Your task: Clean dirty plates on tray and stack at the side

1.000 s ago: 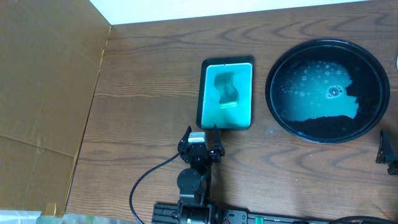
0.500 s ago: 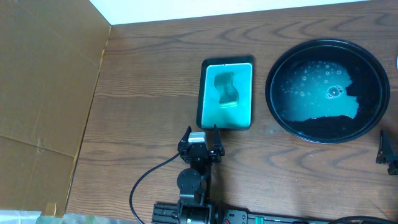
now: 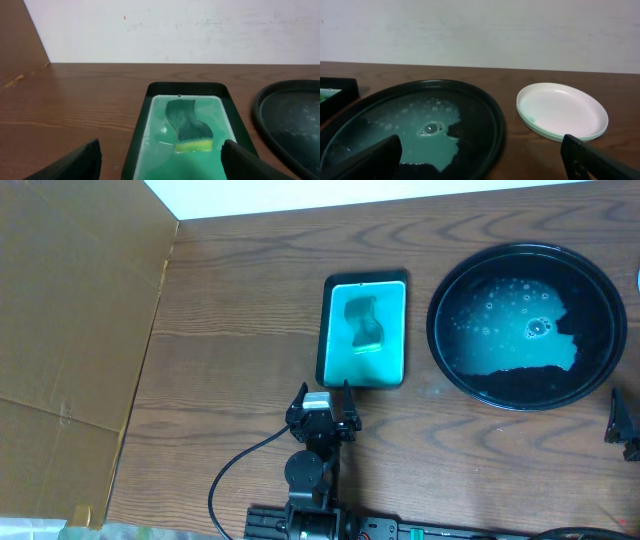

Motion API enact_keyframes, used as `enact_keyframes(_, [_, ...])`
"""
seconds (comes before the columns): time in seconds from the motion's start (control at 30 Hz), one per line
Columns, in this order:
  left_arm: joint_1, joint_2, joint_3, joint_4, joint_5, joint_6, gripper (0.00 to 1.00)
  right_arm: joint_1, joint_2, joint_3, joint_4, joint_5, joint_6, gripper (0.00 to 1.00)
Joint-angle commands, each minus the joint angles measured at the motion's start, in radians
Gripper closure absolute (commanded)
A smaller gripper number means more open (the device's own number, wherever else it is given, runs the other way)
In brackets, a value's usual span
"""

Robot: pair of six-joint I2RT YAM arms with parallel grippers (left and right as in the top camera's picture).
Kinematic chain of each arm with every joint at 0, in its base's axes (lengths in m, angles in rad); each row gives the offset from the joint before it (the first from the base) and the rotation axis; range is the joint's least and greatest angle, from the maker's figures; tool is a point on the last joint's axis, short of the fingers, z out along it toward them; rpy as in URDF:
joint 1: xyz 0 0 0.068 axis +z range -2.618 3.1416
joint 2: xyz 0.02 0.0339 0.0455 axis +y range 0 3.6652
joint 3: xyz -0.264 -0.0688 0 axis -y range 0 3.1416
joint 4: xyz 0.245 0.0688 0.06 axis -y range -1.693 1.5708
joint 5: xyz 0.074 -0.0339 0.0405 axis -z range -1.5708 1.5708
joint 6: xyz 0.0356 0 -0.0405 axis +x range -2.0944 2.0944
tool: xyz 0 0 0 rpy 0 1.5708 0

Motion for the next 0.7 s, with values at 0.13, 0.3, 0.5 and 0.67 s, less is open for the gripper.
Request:
enact_keyframes(0.13, [0.007,-0.006,-0.028,-0.026,0.016,0.013,0.23,0.005,-0.005,-0.002,-0.004,0.004,-0.015,0.01])
enact_keyframes(0.3, [0.007,-0.006,-0.028,-0.026,0.016,0.013,0.23,0.005,-0.005,-0.002,-0.004,0.004,-0.015,0.01])
enact_keyframes(0.5, [0.007,-0.006,-0.028,-0.026,0.016,0.013,0.23,0.005,-0.005,-0.002,-0.004,0.004,-0.015,0.01])
enact_keyframes(0.67, [0.007,-0.006,-0.028,-0.026,0.016,0.013,0.23,0.005,-0.005,-0.002,-0.004,0.004,-0.015,0.01])
